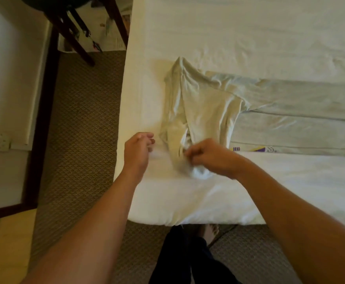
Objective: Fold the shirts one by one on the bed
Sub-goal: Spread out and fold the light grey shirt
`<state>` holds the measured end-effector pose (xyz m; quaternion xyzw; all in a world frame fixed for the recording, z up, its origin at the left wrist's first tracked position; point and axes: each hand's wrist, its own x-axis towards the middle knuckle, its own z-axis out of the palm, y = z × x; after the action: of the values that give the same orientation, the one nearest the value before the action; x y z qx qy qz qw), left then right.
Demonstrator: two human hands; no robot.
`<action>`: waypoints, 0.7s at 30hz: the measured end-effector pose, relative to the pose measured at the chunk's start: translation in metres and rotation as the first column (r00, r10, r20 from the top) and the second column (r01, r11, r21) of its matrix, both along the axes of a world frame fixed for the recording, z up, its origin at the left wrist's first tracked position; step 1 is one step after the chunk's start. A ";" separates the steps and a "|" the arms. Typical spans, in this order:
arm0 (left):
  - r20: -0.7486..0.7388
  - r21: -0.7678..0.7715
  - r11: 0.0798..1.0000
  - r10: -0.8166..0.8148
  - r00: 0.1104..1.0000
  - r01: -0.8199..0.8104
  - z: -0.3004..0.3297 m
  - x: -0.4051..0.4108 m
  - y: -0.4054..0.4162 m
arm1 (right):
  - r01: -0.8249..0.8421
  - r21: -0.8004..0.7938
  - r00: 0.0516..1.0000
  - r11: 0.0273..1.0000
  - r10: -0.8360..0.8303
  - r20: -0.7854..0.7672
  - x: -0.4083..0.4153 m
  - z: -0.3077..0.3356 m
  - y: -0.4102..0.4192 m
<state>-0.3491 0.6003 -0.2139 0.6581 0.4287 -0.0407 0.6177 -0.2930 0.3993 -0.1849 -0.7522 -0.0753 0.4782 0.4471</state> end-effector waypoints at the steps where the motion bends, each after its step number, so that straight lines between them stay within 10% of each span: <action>1: -0.013 -0.004 1.000 0.016 1.000 -0.016 0.003 0.000 0.001 | -0.194 0.028 0.959 0.981 0.195 -0.203 -0.011 0.009 -0.009; 3: -0.038 0.022 1.000 -0.016 0.999 0.017 0.005 -0.003 -0.002 | -0.468 0.106 0.774 0.877 0.464 -0.431 -0.028 0.017 -0.023; 6: -0.076 0.140 0.973 -0.172 0.982 0.181 0.002 -0.008 -0.016 | -0.114 0.034 0.905 0.993 0.118 -0.410 -0.028 0.010 -0.038; 9: -0.110 0.174 0.930 -0.308 0.945 0.324 0.001 -0.010 -0.044 | 0.507 -0.213 0.861 0.835 -0.498 0.100 -0.015 -0.013 -0.049; 12: -0.162 0.121 0.913 -0.369 0.915 0.389 0.000 -0.010 -0.074 | 0.665 -0.288 0.741 0.689 -0.563 0.366 -0.005 -0.030 -0.052; 21: -0.168 -0.261 0.961 -0.134 0.977 0.087 -0.009 -0.002 -0.109 | 0.836 -0.138 0.507 0.531 -0.844 -0.171 0.015 -0.027 -0.053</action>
<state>-0.3515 0.4910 -0.2225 0.5906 0.4375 -0.1902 0.6509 -0.2778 0.3464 -0.2116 -0.6455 0.3566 0.2821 0.6137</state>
